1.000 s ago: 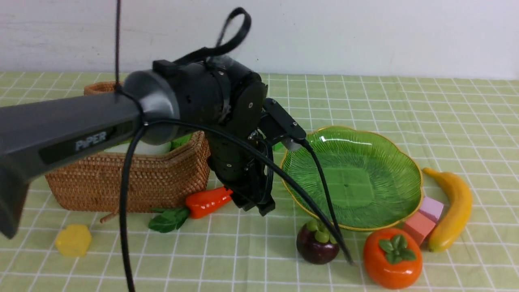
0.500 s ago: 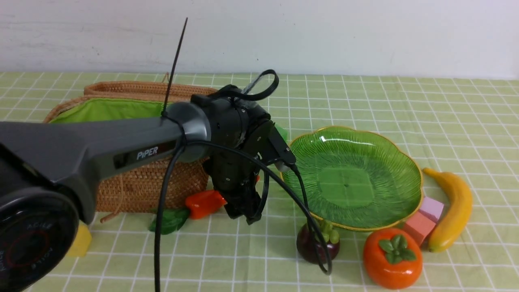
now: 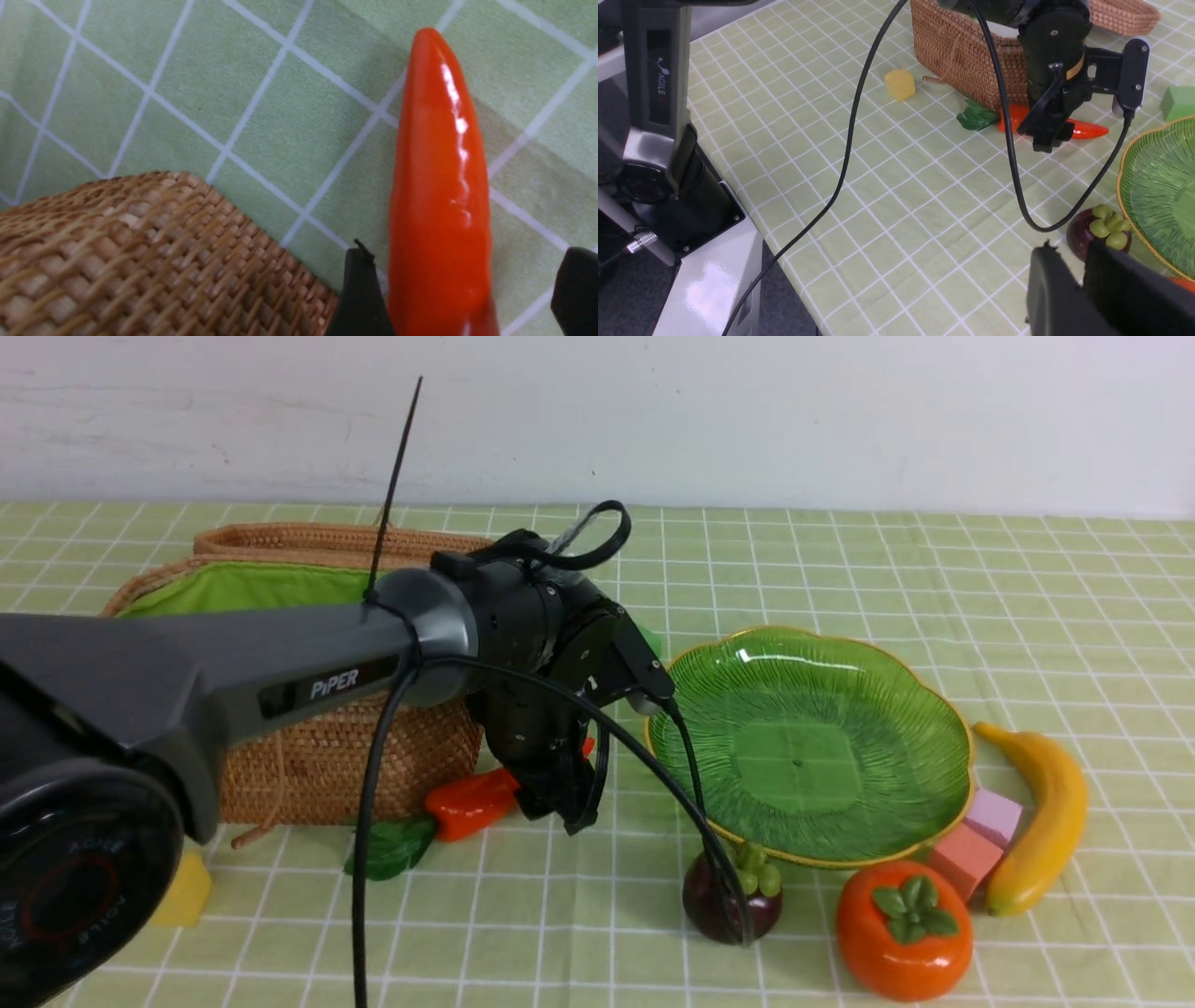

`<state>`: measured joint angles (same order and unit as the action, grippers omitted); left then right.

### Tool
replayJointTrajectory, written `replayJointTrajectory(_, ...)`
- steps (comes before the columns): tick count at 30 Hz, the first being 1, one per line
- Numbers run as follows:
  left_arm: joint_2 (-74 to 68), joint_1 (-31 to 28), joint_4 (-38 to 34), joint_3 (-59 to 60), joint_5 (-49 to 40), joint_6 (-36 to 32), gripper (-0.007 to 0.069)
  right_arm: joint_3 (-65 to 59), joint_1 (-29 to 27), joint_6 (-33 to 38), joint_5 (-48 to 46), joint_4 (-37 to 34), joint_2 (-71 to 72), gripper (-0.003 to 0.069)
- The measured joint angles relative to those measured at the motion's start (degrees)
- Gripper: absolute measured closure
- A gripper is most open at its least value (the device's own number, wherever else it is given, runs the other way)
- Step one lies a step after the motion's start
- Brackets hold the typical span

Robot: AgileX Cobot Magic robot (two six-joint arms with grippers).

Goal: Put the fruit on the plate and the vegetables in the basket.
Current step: Use the left arm to grab a carrot and put it into the left basket

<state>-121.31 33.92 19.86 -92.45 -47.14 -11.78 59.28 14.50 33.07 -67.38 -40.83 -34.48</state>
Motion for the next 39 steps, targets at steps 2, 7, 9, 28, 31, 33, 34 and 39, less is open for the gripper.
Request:
replayJointTrajectory(2, -0.89, 0.00, 0.07, -0.11, 0.25, 0.00, 0.0116, 0.00, 0.00, 0.00, 0.00, 0.00, 0.00, 0.0541)
replayJointTrajectory(7, -1.41, 0.00, -0.11, -0.11, -0.09, 1.20, 0.0130, 0.00, 0.00, -0.17, -0.06, 0.00, 0.00, 0.0541)
replayJointTrajectory(9, -1.41, 0.00, -0.51, -0.11, -1.16, 1.48, 0.0158, 0.00, 0.00, -0.22, -0.24, 0.00, 0.00, 0.0539)
replayJointTrajectory(28, 8.87, 6.44, -10.56, -0.12, -11.66, -4.52, 0.0334, 0.00, 0.00, -0.29, 0.22, 0.00, 0.00, 0.0526)
replayJointTrajectory(31, 15.02, 7.00, -10.42, -0.12, -12.18, -4.52, 0.0334, 0.00, 0.00, -0.29, 2.83, 0.00, 0.00, 0.0523)
replayJointTrajectory(33, 18.87, 6.48, -9.51, -0.12, -12.39, -4.52, 0.0334, 0.00, 0.00, -0.24, 5.55, 0.00, 0.00, 0.0520)
replayJointTrajectory(34, 19.94, 6.22, -8.99, -0.12, -12.47, -4.52, 0.0334, 0.00, 0.00, -0.18, 6.51, 0.00, 0.00, 0.0520)
replayJointTrajectory(39, 26.28, 0.74, -5.08, -0.12, -12.35, -4.80, 0.0334, 0.00, 0.00, -0.18, 15.85, -0.13, 0.00, 0.0520)
